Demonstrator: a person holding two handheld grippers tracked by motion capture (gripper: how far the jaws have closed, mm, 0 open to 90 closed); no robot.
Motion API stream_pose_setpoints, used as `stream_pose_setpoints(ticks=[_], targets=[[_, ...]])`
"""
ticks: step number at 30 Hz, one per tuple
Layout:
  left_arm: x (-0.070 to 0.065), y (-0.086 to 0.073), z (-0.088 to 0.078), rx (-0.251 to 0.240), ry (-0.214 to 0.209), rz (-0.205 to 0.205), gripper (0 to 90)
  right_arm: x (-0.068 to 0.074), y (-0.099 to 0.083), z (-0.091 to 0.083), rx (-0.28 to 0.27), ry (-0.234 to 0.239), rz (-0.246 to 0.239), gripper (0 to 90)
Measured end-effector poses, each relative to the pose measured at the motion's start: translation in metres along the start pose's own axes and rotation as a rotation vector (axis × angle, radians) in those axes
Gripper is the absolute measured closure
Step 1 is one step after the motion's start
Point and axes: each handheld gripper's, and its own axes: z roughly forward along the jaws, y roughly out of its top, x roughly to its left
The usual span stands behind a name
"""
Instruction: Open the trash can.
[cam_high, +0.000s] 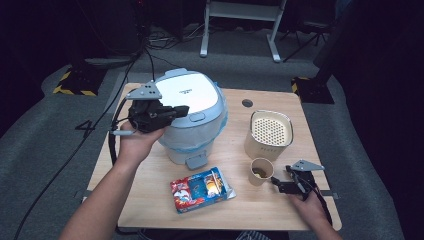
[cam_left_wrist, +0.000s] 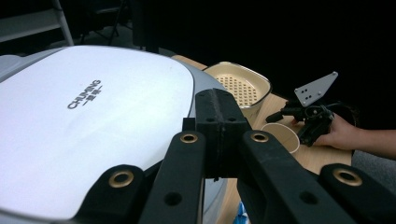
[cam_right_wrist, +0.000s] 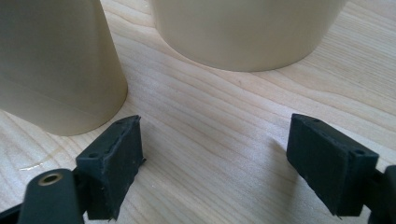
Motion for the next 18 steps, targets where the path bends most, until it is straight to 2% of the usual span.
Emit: stream_pose_setpoints(ticks=[6, 8, 13, 18], targets=[[-0.005, 0.002, 0.02, 0.048, 0.013, 0.003, 89.8, 0.0, 0.0, 0.0, 0.0, 0.0, 0.0, 18.2], [-0.007, 0.002, 0.024, 0.049, 0.024, 0.007, 89.7, 0.0, 0.0, 0.0, 0.0, 0.0, 0.0, 18.2], [-0.007, 0.001, 0.029, 0.061, 0.023, 0.004, 89.7, 0.0, 0.0, 0.0, 0.0, 0.0, 0.0, 18.2], [-0.009, 0.001, 0.033, 0.087, 0.041, 0.014, 89.8, 0.0, 0.0, 0.0, 0.0, 0.0, 0.0, 18.2]])
